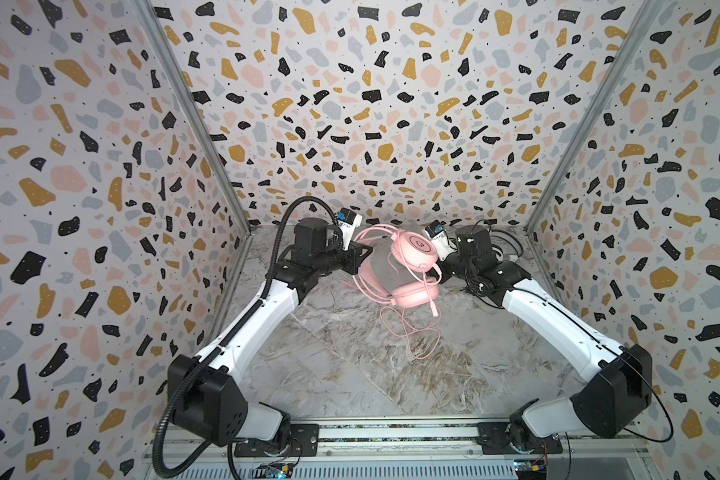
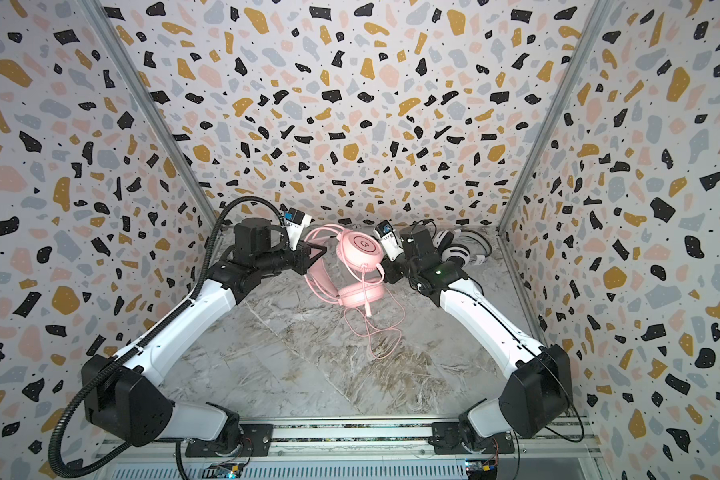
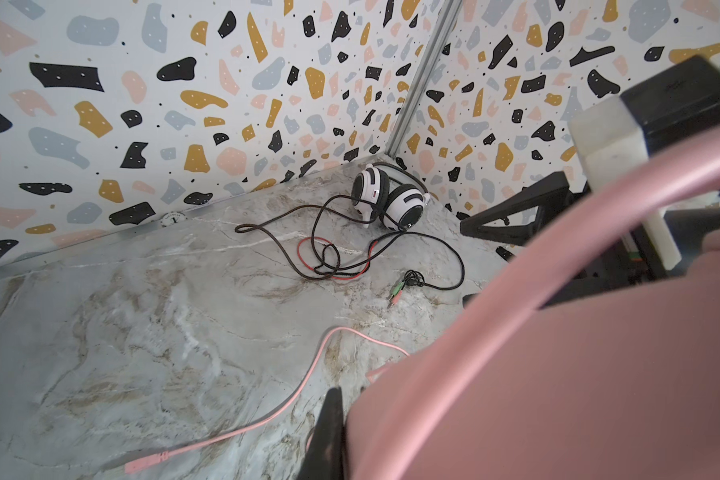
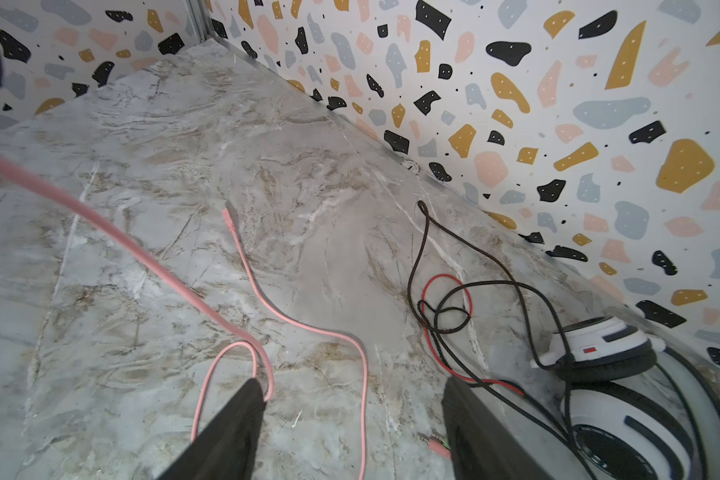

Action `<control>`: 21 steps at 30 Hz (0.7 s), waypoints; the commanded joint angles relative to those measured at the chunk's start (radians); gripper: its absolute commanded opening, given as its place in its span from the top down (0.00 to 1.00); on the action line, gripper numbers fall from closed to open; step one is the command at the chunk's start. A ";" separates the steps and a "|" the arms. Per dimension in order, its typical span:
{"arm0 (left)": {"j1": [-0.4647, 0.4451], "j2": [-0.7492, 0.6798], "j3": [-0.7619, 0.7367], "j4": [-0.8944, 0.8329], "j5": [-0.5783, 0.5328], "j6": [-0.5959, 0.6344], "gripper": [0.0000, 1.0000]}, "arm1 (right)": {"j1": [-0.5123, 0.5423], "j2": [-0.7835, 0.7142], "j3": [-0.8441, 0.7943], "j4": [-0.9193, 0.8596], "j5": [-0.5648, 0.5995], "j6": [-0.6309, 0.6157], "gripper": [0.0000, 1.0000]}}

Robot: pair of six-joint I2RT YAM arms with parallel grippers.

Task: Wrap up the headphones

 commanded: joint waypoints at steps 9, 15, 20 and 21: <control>0.058 -0.046 -0.023 0.181 0.094 -0.135 1.00 | -0.076 -0.141 -0.240 0.230 -0.094 0.162 0.20; 0.075 -0.044 -0.037 0.237 0.134 -0.196 1.00 | -0.070 -0.141 -0.468 0.493 -0.232 0.288 0.04; 0.079 -0.055 -0.044 0.243 0.114 -0.197 1.00 | -0.046 -0.038 -0.536 0.664 -0.290 0.354 0.04; 0.080 -0.052 -0.043 0.248 0.125 -0.203 1.00 | -0.033 -0.013 -0.532 0.684 -0.297 0.355 0.04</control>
